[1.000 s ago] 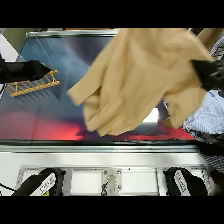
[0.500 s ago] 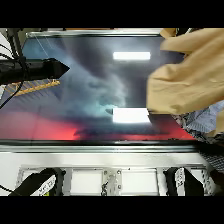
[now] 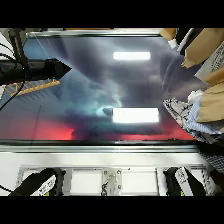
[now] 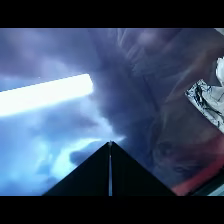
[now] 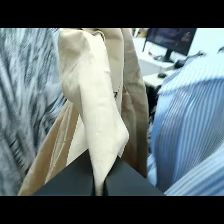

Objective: Fold the clothes and pants, and hang the long-sleeved shirts on hangers.

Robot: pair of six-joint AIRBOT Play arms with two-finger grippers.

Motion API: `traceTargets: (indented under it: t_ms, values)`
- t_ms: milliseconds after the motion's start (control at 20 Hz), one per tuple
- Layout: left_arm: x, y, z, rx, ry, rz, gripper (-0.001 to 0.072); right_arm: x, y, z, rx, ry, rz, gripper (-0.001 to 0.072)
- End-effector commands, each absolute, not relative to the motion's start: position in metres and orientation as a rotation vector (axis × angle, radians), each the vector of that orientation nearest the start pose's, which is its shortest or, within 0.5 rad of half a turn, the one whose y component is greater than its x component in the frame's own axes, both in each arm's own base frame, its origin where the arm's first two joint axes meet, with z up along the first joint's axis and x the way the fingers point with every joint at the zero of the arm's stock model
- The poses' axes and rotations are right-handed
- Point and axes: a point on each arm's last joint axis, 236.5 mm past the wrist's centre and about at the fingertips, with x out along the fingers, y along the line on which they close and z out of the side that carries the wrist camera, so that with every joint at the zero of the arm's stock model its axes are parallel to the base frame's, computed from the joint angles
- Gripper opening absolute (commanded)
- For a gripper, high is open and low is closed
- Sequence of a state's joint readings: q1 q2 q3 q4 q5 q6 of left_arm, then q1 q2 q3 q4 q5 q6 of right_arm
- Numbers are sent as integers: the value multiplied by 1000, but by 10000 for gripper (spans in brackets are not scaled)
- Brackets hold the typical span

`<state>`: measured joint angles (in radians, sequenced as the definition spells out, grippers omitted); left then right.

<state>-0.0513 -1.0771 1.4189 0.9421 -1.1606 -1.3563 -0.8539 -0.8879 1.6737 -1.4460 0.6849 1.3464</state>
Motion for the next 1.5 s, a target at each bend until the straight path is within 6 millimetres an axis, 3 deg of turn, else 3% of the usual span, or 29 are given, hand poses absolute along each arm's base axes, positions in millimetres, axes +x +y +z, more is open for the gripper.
traceTargets:
  t_ms: [0, 200, 900, 1050, 1300, 1450]
  values:
    - [381, -149, 229, -250, 763, -576, 12, 245, -274, 522, -245, -87, -843, 5]
    - [380, -149, 229, -250, 767, -578, 12, 239, -270, 543, -286, -151, -859, 5]
    - [378, -149, 227, -248, 777, -582, 13, 235, -277, 545, -312, -152, -888, 5]
    - [376, -150, 225, -246, 788, -586, 12, 225, -290, 543, -313, -140, -932, 5]
    - [376, -150, 226, -246, 787, -586, 12, 188, -332, 533, -212, -153, -1061, 5]
    - [376, -150, 225, -246, 788, -586, 12, 180, -349, 526, -184, -149, -1098, 5]
